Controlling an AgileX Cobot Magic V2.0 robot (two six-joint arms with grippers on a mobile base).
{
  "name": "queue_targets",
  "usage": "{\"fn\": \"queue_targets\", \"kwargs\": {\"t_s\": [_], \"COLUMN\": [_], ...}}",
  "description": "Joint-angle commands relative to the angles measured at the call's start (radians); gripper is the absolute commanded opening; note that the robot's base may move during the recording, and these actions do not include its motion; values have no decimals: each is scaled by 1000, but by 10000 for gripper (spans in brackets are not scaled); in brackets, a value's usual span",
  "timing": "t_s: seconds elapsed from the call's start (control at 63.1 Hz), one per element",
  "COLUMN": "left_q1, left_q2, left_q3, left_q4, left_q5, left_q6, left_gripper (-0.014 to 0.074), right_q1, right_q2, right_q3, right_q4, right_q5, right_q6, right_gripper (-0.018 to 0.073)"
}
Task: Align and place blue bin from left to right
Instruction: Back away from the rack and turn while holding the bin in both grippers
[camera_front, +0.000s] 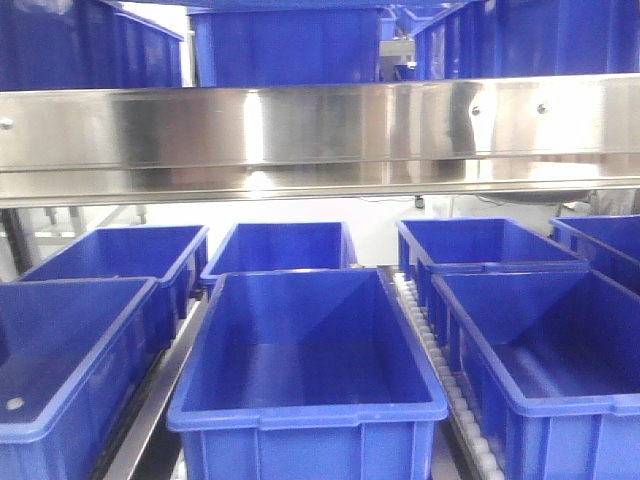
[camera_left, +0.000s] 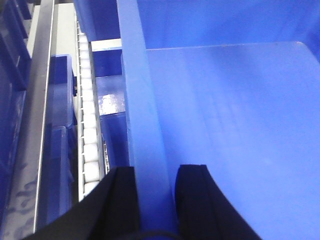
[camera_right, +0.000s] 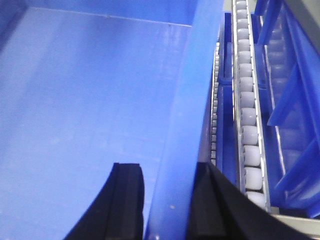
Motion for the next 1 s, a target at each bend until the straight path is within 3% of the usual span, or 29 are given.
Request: {"fn": "queue_targets", "kwargs": {"t_s": [0.0, 0.983], "left_q1": [-4, -4], "left_q2": [-17, -17], "left_q3": [-16, -16], "left_q4": [4, 4], "left_q5": [-133, -135], "left_q6": [14, 14], "left_gripper": [-19, -19], "right_q1": [4, 4], "right_q2": [-34, -34], "right_q3": [-23, -23], "right_q4": [22, 22], "right_q5": [-80, -82], "right_q6": [-45, -45], "right_gripper": [-76, -76]}}
